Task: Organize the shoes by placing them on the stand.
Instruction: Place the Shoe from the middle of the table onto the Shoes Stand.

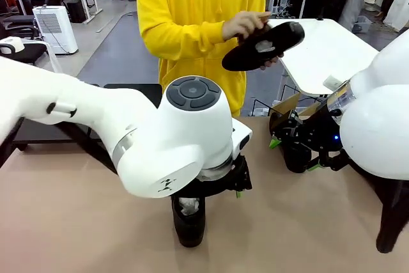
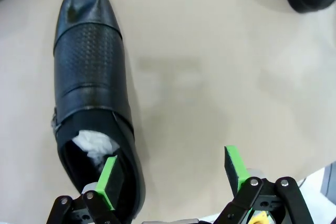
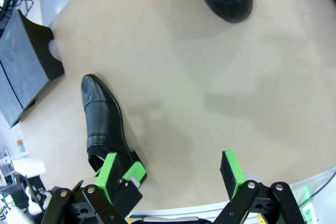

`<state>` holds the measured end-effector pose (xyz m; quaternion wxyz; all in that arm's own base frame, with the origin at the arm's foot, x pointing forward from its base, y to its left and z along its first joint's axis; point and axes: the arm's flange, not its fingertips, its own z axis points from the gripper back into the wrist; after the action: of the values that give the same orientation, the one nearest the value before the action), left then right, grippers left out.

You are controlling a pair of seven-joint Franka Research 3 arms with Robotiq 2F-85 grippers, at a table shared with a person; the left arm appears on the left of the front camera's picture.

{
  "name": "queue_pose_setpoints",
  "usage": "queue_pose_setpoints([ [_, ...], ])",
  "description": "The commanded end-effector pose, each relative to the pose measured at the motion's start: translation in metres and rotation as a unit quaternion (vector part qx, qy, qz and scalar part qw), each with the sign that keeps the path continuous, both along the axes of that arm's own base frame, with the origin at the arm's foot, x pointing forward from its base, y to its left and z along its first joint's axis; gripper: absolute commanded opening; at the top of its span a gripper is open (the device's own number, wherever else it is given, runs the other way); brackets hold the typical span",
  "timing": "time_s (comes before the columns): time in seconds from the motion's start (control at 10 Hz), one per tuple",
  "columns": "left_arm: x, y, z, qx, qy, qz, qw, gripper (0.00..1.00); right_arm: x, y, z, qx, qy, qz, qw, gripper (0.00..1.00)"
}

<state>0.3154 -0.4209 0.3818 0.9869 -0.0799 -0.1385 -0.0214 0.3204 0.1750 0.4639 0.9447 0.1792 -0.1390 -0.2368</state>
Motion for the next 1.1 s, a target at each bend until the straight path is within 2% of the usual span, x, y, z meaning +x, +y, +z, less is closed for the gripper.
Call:
queue_pose_setpoints([
  [0.0,0.012,-0.019,-0.009,0.002,-0.013,0.023,1.0,1.0,0.002,-0.001,0.0,0.002,-0.008,0.009,1.0,1.0],
  [0.3,0.019,-0.019,-0.022,0.022,-0.019,0.029,0.999,1.0,0.002,-0.001,0.0,0.002,-0.008,0.009,1.0,1.0],
  [0.8,0.021,-0.01,-0.044,0.053,-0.008,0.036,0.998,1.0,0.002,-0.001,0.0,0.002,-0.008,0.009,1.0,1.0],
  [0.9,0.022,-0.007,-0.045,0.047,-0.004,0.032,0.998,0.92,0.002,-0.001,0.0,0.002,-0.008,0.009,1.0,1.0],
  [1.0,0.021,-0.006,-0.046,0.055,0.001,0.031,0.998,0.73,0.002,-0.001,0.0,0.002,-0.008,0.009,1.0,1.0],
])
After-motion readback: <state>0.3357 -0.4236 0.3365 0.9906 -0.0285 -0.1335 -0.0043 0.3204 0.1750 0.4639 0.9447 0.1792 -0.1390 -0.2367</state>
